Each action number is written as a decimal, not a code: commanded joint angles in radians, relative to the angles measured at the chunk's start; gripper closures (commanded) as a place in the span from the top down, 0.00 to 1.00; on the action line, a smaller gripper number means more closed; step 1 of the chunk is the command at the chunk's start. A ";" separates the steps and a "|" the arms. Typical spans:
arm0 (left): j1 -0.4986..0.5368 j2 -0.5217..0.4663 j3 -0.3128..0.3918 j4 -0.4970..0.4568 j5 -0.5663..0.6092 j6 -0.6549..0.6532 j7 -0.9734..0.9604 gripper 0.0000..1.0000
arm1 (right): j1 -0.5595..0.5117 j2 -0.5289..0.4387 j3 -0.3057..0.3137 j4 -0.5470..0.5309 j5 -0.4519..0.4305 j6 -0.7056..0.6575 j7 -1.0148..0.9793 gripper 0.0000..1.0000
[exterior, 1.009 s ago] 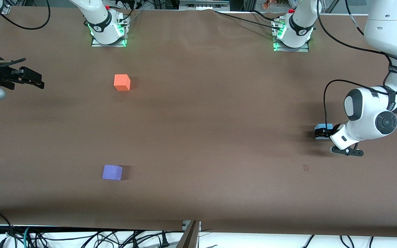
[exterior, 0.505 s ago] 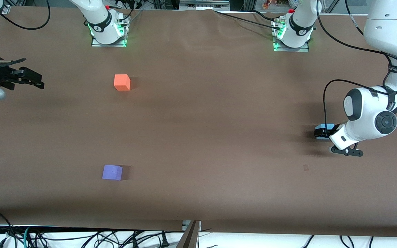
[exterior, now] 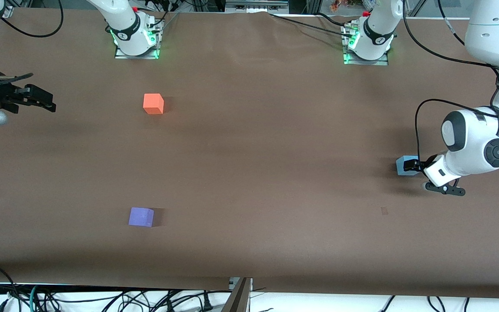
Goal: Place blue block between orange and purple blocks
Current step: 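Close the left gripper on the light blue cube, then carry the cube to mid-table with the left gripper while the right gripper approaches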
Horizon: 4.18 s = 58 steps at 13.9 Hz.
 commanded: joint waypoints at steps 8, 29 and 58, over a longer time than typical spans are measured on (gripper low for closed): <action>0.002 0.011 -0.004 -0.011 -0.015 0.009 0.018 1.00 | -0.002 -0.008 0.002 -0.009 0.016 0.009 -0.003 1.00; -0.081 0.014 -0.243 0.235 -0.015 -0.123 -0.262 0.00 | -0.002 0.001 0.002 -0.005 0.018 0.013 -0.013 1.00; -0.605 0.258 -0.227 0.765 -0.006 -0.282 -1.333 1.00 | 0.166 0.277 0.033 0.033 0.125 0.283 0.234 1.00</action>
